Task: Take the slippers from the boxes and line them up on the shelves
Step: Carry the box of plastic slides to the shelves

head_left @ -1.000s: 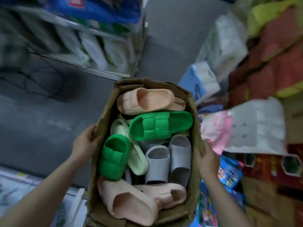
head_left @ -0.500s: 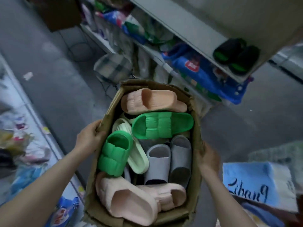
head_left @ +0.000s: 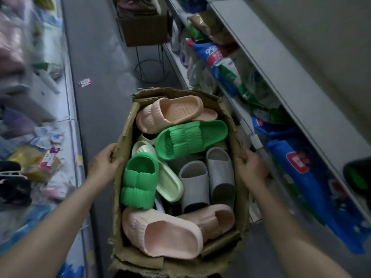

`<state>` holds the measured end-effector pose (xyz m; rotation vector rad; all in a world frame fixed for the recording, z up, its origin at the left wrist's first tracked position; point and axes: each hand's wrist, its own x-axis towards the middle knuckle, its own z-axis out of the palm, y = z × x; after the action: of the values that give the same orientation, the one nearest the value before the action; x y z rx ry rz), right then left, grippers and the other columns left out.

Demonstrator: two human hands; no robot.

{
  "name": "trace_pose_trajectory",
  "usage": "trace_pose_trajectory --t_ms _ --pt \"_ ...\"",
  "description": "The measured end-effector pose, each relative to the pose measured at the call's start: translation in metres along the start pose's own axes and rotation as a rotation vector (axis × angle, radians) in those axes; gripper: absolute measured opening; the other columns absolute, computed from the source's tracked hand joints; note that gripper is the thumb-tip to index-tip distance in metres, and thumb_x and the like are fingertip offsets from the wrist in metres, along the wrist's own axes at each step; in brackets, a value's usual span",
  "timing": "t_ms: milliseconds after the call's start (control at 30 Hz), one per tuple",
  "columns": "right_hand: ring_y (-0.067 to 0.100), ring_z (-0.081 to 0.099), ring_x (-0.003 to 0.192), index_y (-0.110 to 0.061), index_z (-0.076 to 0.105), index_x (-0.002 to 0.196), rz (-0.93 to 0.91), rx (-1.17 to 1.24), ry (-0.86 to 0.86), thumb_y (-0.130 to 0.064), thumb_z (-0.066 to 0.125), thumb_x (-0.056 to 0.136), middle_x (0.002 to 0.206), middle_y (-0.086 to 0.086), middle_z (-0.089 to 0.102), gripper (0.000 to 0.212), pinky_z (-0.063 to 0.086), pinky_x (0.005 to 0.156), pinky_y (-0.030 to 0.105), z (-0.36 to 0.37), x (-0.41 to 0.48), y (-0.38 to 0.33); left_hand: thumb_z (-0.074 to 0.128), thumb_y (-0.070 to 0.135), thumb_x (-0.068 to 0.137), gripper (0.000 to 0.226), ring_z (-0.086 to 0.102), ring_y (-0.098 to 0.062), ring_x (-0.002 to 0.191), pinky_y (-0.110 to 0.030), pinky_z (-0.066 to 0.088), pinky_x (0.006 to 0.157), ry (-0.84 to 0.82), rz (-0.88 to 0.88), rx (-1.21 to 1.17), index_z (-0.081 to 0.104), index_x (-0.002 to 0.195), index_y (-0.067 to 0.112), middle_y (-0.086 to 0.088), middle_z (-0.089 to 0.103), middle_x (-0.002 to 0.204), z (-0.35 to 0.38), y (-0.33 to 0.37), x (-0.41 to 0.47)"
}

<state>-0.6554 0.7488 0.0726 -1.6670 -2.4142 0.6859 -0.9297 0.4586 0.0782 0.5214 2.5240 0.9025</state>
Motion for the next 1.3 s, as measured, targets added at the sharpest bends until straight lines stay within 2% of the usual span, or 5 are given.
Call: trace_pose_trajectory --t_ms 233,333,767,1067,1300 --pt "0.035 0.062 0.094 -0.016 0.067 0.109 -0.054 -0.022 0.006 -0.019 0.06 0.091 0.098 0.013 0.068 0.02 0.05 0.078 0.039 0.009 0.129 -0.089 0.063 0.018 0.086 0.042 0.061 -0.033 0.105 -0.039 0.045 0.086 0.015 -0.055 0.02 0.055 0.127 0.024 -0.008 0.067 0.115 -0.015 0.031 0.129" --pt "0.036 0.062 0.093 -0.015 0.068 0.107 -0.094 -0.032 -0.005 -0.02 0.06 0.09 0.097 0.015 0.069 0.019 0.039 0.069 0.032 0.011 0.186 -0.116 0.062 0.021 0.085 0.042 0.061 -0.034 0.105 -0.04 0.046 0.086 0.024 -0.067 0.003 0.055 0.126 0.022 -0.01 0.067 0.116 -0.017 0.052 0.174" --pt "0.041 0.063 0.092 -0.021 0.07 0.107 -0.209 -0.104 -0.108 -0.024 0.062 0.088 0.098 0.018 0.071 0.021 0.047 0.072 0.039 0.074 0.432 -0.19 0.063 0.017 0.086 0.032 0.061 -0.034 0.097 -0.044 0.048 0.081 0.093 -0.289 -0.035 0.054 0.117 0.021 -0.009 0.067 0.108 0.057 0.091 0.324" --pt "0.045 0.061 0.095 -0.023 0.068 0.114 -0.237 -0.217 -0.15 -0.014 0.059 0.086 0.104 0.023 0.068 0.031 0.048 0.075 0.043 0.143 0.515 -0.217 0.062 0.014 0.087 0.038 0.062 -0.032 0.1 -0.041 0.046 0.081 0.095 -0.383 -0.08 0.051 0.123 0.02 -0.009 0.066 0.112 0.101 0.08 0.383" --pt "0.045 0.06 0.102 -0.024 0.065 0.125 -0.21 -0.271 -0.172 -0.011 0.058 0.089 0.11 0.022 0.067 0.039 0.047 0.08 0.045 0.185 0.531 -0.208 0.062 0.016 0.086 0.035 0.063 -0.03 0.093 -0.04 0.047 0.077 0.04 -0.383 -0.062 0.048 0.116 0.027 0.002 0.064 0.1 0.122 0.059 0.412"
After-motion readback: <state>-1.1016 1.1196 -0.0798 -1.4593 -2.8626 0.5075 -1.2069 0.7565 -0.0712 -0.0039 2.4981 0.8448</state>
